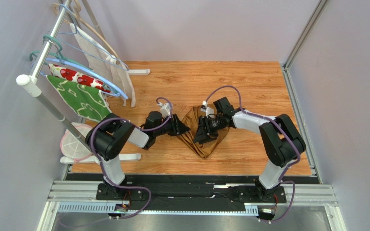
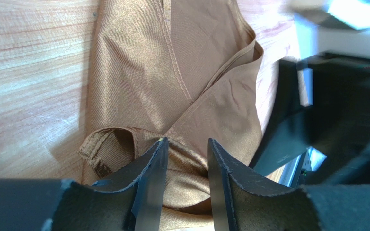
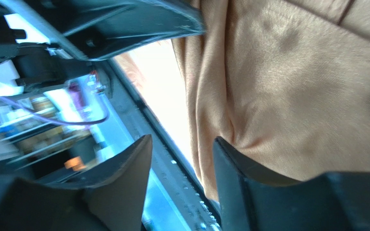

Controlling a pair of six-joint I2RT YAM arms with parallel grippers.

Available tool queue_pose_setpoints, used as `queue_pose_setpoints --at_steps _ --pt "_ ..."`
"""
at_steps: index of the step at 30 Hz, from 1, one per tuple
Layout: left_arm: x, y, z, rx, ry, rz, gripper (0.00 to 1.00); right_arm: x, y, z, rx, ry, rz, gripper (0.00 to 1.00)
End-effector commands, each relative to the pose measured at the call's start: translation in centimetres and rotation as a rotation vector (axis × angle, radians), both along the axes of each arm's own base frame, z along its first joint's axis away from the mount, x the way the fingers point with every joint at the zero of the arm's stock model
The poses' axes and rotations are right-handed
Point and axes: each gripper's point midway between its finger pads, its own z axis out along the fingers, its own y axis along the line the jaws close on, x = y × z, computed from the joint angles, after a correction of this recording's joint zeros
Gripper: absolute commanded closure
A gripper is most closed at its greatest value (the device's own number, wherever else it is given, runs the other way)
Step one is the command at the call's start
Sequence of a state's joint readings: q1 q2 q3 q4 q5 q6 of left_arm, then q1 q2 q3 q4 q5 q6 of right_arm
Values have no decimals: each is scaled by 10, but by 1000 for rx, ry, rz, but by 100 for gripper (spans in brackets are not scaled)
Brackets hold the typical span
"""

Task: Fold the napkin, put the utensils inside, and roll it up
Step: Roll the napkin with the utensil

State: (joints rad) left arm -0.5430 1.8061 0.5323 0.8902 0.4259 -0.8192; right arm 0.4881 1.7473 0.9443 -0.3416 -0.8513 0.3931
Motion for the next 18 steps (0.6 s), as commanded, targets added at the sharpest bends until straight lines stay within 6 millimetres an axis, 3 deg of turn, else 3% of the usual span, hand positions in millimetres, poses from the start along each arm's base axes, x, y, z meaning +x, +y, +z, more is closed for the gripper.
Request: queue_pose_setpoints --at_steps 1,2,4,5,6,7,8,10,11,18 --pt "-7 7 -20 93 42 -17 55 0 0 27 -103 -240 65 45" --pt "-7 7 -20 95 44 -18 56 4 -4 22 -169 -310 63 44" --pt "-7 7 -21 97 48 -21 56 -11 1 26 -228 -436 115 42" --pt "-7 6 -22 97 50 -20 57 0 -9 18 -341 -535 87 41" --pt "-7 6 -22 94 52 -24 57 -11 -3 17 -372 -594 123 40" --pt "-7 6 -22 92 54 -25 57 -7 -2 22 -386 -662 103 39" --pt "-8 5 -23 93 57 -29 57 -4 -14 12 -474 -710 67 39" --pt "-8 4 -23 90 60 -33 57 -6 -11 13 -509 -796 52 38" --pt "-9 4 -23 89 63 -35 57 -3 -19 13 -558 -846 26 38" --pt "-10 6 -23 94 61 -34 57 -23 -9 6 -657 -990 122 37"
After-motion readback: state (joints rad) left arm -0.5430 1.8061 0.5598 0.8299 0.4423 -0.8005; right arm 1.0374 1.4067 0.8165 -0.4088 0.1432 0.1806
